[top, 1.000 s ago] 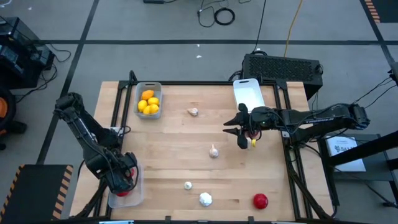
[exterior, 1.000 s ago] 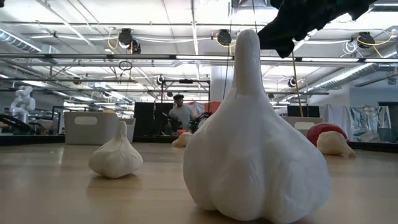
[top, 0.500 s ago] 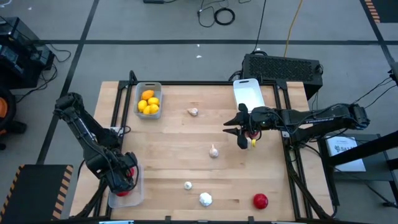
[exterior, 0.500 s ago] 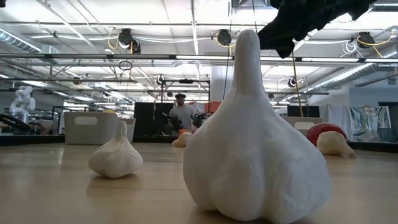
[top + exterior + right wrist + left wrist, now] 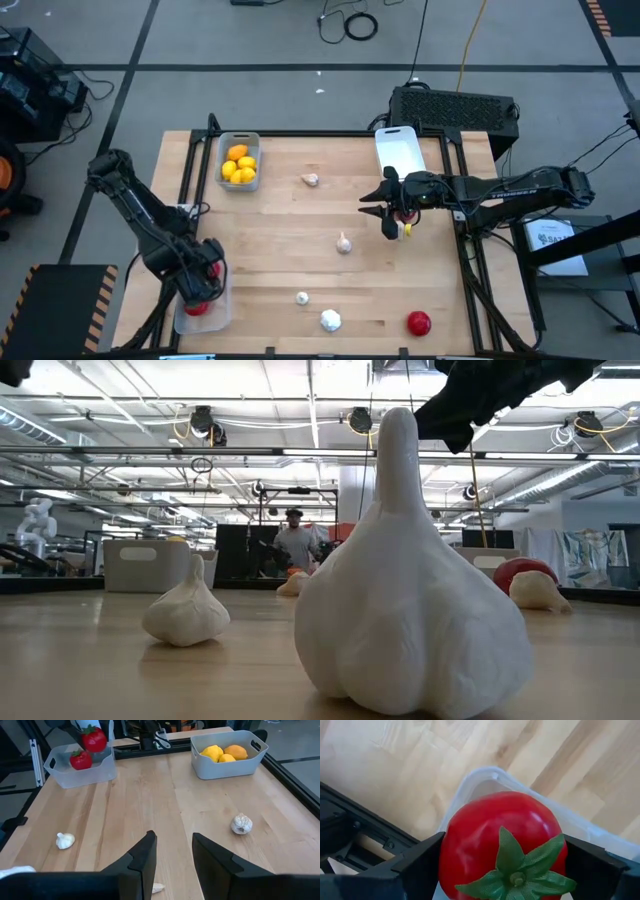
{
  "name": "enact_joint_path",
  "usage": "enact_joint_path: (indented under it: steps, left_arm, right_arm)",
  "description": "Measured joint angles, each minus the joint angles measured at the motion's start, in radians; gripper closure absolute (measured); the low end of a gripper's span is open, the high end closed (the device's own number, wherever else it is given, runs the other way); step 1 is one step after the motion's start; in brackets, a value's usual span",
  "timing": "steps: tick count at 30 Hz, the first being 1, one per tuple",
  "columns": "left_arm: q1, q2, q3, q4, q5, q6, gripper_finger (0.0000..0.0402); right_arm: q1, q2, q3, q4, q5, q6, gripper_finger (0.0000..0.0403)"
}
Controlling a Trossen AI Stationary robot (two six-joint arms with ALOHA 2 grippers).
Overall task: Sort produce into baskets
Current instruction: Put the red tomato into the transparent bin
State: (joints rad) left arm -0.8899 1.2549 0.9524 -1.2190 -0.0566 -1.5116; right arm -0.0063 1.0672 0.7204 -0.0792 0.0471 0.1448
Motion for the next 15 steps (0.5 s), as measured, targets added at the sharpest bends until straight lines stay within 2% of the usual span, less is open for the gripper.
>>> enact_joint_path:
  steps: [7, 12, 15]
  left_arm:
    - [0.022, 0.034, 0.000, -0.001, 0.005, -0.004, 0.0049]
    - [0.035, 0.056, -0.001, 0.026, 0.120, 0.057, 0.0049]
    - [0.034, 0.058, -0.001, 0.038, 0.116, 0.116, 0.0049]
  right_arm:
    - [0.000, 0.000, 0.000, 0.000, 0.000, 0.000, 0.0287]
    - [0.000, 0.000, 0.000, 0.000, 0.000, 0.000, 0.0287]
    - [0.000, 0.000, 0.000, 0.000, 0.000, 0.000, 0.0287]
